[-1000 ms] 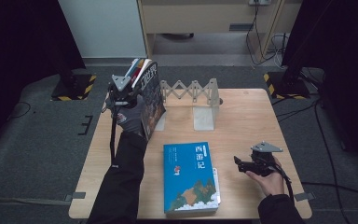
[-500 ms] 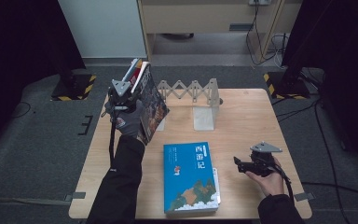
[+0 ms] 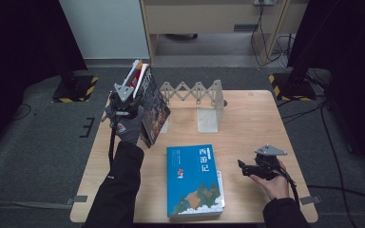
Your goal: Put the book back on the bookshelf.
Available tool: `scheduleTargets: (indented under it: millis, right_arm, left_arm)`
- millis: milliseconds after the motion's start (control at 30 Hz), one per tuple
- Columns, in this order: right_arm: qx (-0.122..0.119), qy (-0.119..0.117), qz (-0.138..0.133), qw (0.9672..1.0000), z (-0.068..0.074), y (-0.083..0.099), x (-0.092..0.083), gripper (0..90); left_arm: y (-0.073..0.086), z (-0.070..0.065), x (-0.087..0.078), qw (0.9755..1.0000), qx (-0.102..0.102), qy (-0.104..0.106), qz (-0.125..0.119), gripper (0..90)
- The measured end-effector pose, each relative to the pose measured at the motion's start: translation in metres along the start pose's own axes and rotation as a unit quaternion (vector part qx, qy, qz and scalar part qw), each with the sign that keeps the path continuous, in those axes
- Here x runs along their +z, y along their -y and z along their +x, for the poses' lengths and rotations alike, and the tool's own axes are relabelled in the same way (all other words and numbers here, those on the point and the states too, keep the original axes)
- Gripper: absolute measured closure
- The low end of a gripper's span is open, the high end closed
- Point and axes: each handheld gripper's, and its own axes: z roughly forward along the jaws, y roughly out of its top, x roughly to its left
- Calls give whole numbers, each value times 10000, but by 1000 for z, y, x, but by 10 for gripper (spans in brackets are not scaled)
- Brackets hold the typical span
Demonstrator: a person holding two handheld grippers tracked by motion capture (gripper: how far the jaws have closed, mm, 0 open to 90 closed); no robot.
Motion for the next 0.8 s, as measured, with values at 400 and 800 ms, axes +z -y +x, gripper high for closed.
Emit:
scheduleTargets:
  millis: [400, 800]
  right_arm:
    - [-40, 4, 30, 10000, 1, 0, 2, 154]
    - [-36, 5, 28, 10000, 1, 0, 2, 154]
  left_arm:
    - [5, 4, -10, 10000, -2, -10, -80, 785]
    - [7, 5, -13, 9998, 123, -117, -76, 734]
